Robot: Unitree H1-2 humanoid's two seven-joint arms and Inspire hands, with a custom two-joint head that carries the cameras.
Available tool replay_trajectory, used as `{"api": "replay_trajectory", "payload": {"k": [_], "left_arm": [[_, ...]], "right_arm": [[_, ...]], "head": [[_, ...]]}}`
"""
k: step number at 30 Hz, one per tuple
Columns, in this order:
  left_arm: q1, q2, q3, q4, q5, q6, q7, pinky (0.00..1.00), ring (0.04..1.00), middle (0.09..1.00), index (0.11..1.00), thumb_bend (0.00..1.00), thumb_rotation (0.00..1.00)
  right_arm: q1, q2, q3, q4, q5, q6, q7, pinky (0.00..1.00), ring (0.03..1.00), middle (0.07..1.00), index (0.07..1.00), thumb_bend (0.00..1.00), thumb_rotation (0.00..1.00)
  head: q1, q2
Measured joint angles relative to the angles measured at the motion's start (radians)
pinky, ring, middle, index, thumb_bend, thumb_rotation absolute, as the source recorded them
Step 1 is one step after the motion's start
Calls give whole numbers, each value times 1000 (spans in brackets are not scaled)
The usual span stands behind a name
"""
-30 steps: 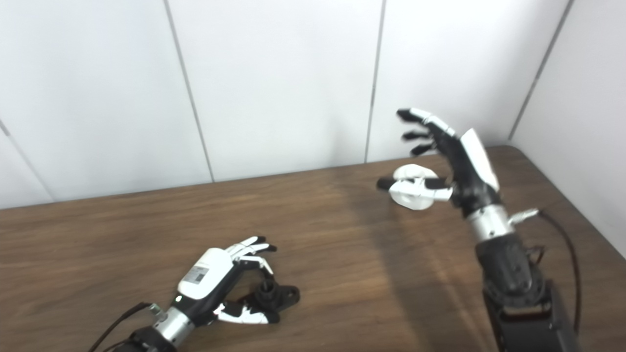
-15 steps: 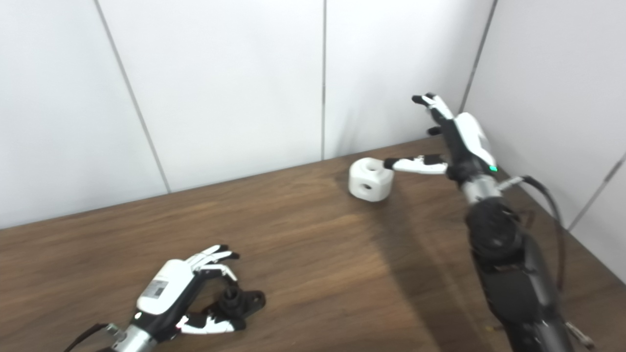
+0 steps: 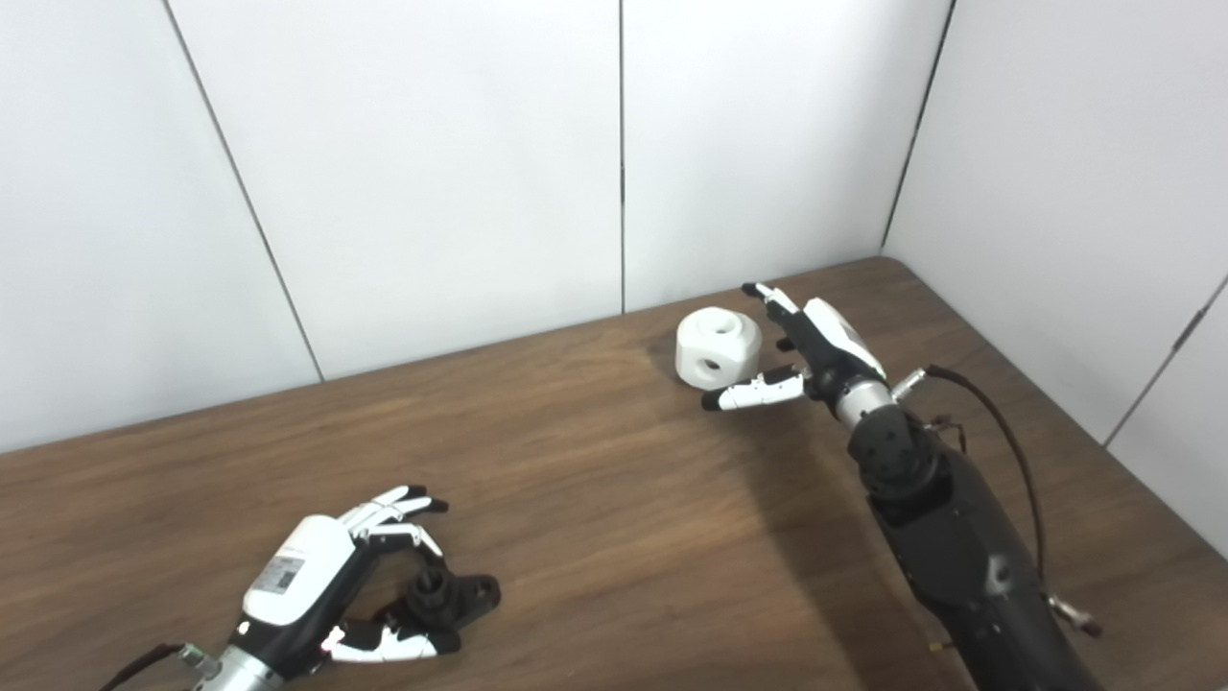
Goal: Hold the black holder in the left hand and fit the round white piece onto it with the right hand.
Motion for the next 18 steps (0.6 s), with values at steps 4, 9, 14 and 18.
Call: {"api": "replay_trajectory", "payload": {"k": [4, 9, 14, 18], "left_arm": [[4, 2, 4, -2, -2, 0, 0, 813, 892, 825, 482, 523, 52], [10, 6, 9, -12, -2, 0, -4, 808, 883, 824, 482, 523, 53], [25, 17, 12, -31, -2, 1, -6, 818, 885, 828, 482, 523, 53], [27, 18, 14, -32, -3, 1, -8, 812, 885, 828, 483, 523, 53]], "right_arm": [[-7, -2, 12, 42, 0, -3, -3, 868, 980, 990, 936, 1000, 401], [-22, 0, 16, 90, 3, -21, -14, 881, 980, 988, 938, 993, 389], [-42, 10, 16, 135, 5, -34, -53, 865, 962, 979, 945, 983, 376], [-43, 28, 9, 146, 18, -35, -88, 867, 955, 977, 947, 976, 360]], "head": [[0, -2], [8, 0], [5, 2], [6, 3]]}}
